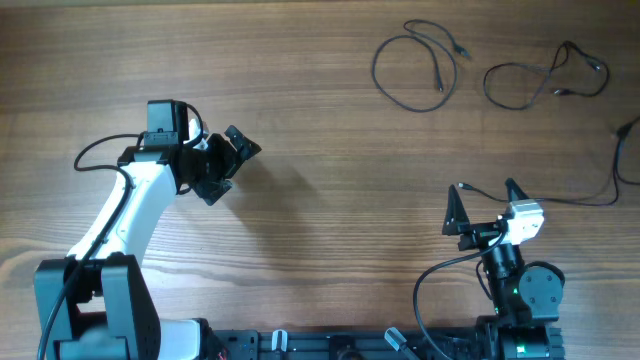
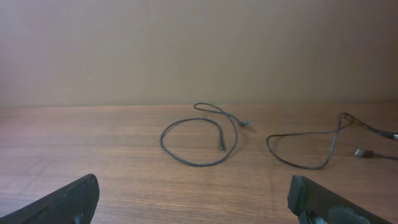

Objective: Untangle cables

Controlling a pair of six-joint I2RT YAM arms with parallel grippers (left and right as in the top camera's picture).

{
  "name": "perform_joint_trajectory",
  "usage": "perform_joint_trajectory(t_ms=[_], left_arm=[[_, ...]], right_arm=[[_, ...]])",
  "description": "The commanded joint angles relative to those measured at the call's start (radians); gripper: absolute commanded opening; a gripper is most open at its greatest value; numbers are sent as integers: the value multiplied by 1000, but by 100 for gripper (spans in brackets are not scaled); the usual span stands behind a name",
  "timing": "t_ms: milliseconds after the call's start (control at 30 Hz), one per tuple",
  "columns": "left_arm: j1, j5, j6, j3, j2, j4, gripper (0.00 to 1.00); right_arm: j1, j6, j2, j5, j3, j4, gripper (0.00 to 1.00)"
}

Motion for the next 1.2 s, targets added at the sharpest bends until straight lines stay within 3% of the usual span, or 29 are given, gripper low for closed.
perform_joint_trajectory(t_ms=[0,700,1167], left_arm=[[3,8,5,14,-11,0,100],[3,8,5,14,-11,0,100],[3,8,5,14,-11,0,100]], right_arm=[[-6,-19,-17,10,-1,2,100],[-6,-125,-17,55,-1,-5,100],[-6,-121,-17,46,-2,-1,100]])
